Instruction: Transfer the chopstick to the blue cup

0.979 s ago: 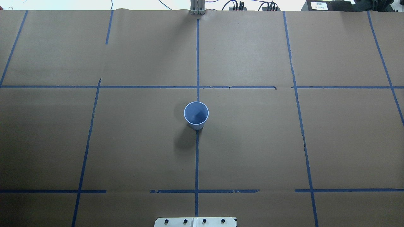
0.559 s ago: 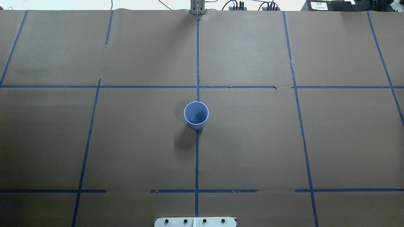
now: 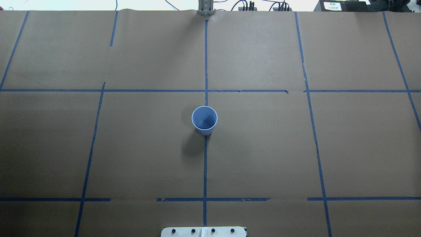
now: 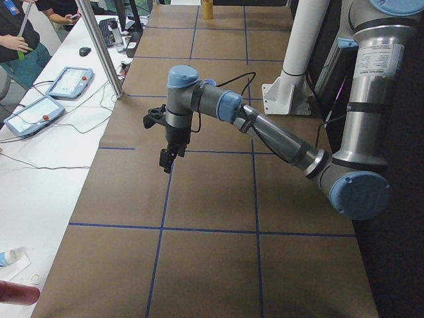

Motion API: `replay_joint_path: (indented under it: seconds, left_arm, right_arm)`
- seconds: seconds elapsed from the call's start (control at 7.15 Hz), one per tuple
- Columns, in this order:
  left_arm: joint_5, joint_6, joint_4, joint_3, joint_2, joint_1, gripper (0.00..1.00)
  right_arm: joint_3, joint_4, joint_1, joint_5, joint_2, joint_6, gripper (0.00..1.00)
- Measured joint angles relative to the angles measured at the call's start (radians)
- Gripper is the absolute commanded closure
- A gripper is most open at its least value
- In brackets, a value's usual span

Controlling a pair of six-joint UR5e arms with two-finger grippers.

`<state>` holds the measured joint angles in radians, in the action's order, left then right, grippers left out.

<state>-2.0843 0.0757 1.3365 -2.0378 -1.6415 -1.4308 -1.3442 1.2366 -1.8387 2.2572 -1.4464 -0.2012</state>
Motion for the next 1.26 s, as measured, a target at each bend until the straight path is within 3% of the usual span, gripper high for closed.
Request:
replay_joint_path:
  seconds: [0.28,0.7,0.84,1.26]
  left_arm:
    - [0.001,0.034,-0.003,0.031,0.0,-0.025,0.0]
    - [-0.024,0.179,0.028,0.197,-0.013,-0.101,0.0]
    - [-0.066,0.194,0.052,0.256,-0.012,-0.118,0.0]
    - [-0.217,0.188,0.093,0.41,0.021,-0.146,0.0]
  right_arm:
    - [-0.205,0.248,0.001,-0.012,-0.002,0.072,1.0]
    - [-0.518,0.778,0.141,-0.011,0.165,0.049,1.0]
    - [-0.596,0.866,0.227,0.01,0.206,-0.053,1.0]
    - [-0.751,0.913,0.449,0.044,0.299,-0.45,1.0]
